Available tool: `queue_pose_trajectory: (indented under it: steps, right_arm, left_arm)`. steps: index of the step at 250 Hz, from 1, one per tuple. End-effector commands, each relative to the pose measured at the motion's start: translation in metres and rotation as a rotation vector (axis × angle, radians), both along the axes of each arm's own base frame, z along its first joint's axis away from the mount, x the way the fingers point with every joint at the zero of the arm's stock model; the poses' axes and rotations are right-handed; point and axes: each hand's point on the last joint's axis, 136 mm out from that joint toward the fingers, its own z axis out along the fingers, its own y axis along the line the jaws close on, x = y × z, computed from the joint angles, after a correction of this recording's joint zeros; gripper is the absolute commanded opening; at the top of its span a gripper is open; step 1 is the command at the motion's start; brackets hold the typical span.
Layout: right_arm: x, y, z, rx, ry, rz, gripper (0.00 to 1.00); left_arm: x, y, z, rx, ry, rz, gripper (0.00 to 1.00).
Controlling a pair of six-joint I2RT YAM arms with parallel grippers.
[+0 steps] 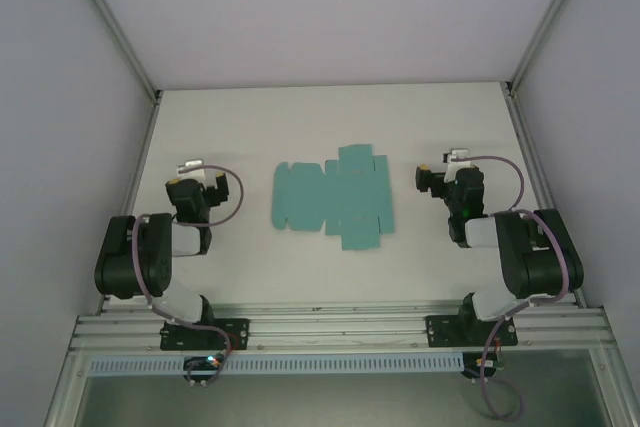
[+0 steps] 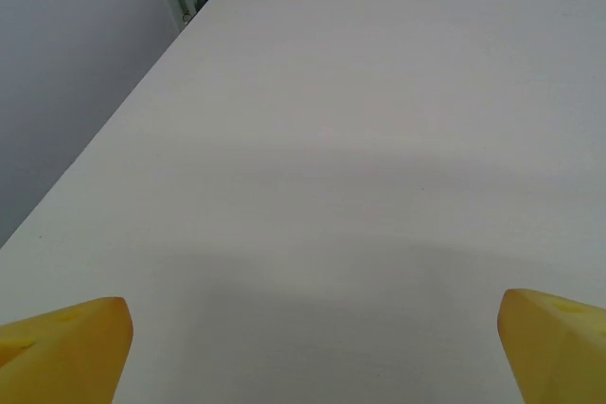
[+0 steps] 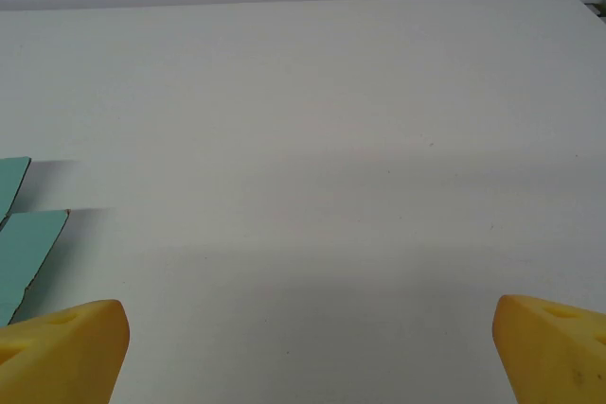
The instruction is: Assemble paper box
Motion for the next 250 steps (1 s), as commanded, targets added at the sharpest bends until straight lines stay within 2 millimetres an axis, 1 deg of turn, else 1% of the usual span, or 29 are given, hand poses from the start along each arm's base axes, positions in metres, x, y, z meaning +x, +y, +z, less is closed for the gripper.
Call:
queue_pose_trajectory:
  steps: [1,34,56,199,214,236,250]
  right_arm:
    - [0.004,0.003,0.008,0.005,-0.028,0.013,1.00]
    - [0.004,0.004,0.008,0.005,-0.028,0.014,1.00]
    - [0.004,0.004,0.008,0.006,-0.027,0.013,0.99]
    - [0.003,0.003,0.008,0.012,-0.030,0.018,1.00]
    - [0.003,0.004,0.011,0.011,-0.036,0.024,1.00]
    - [0.000,0.003,0.025,0.010,-0.038,0.020,1.00]
    - [-0.001,0.005,0.032,0.004,-0.009,0.021,1.00]
  left_arm:
    - [0.007,-0.001,0.012,-0.001,-0.033,-0.017,1.00]
    - [0.007,-0.002,0.012,-0.005,-0.030,-0.025,1.00]
    - [0.009,-0.010,0.011,-0.016,-0.020,-0.077,1.00]
    - [0.008,-0.008,0.011,-0.018,-0.021,-0.076,1.00]
    - [0.007,-0.003,0.015,-0.021,-0.034,-0.042,1.00]
    - [0.004,-0.003,0.032,-0.018,-0.032,-0.039,1.00]
    - [0.002,-0.003,0.040,-0.040,0.014,-0.033,1.00]
